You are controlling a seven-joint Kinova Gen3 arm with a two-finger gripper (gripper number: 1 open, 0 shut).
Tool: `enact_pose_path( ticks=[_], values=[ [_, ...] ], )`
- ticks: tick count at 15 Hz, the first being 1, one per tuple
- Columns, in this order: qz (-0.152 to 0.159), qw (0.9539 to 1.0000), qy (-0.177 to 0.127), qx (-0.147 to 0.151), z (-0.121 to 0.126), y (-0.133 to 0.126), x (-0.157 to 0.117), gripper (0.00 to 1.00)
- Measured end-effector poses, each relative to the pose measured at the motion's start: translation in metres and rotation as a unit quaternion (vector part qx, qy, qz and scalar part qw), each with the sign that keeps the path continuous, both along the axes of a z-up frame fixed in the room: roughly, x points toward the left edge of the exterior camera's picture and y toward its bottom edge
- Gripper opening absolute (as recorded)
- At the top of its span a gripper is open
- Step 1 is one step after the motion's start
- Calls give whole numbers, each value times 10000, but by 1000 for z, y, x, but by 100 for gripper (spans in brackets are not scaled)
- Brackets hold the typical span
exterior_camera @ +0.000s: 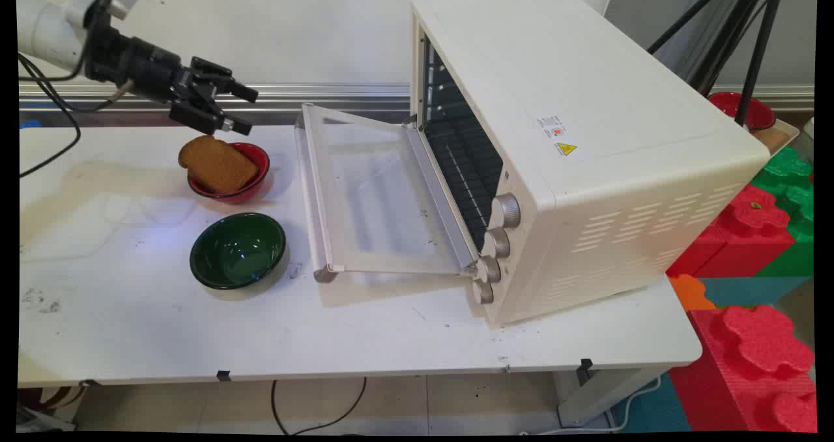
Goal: Close the oven
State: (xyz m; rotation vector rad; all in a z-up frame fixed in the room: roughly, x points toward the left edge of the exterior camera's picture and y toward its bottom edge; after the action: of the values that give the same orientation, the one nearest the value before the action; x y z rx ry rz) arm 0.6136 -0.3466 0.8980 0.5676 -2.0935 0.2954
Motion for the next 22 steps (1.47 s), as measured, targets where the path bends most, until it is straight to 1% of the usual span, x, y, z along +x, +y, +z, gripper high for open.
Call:
enact_pose_path(
  ticks=[2,8,16,19,20,22],
  values=[
    [4,10000,-90,38,-14,-3,-4,100],
    [-46,9995,-312,95,-45,-11,-16,100],
    [-166,9974,-677,186,-93,-24,-37,100],
    [-190,9969,-745,188,-103,-27,-40,100],
    [-202,9967,-766,183,-106,-28,-41,0],
    [-236,9963,-811,174,-112,-30,-44,0]
  ],
)
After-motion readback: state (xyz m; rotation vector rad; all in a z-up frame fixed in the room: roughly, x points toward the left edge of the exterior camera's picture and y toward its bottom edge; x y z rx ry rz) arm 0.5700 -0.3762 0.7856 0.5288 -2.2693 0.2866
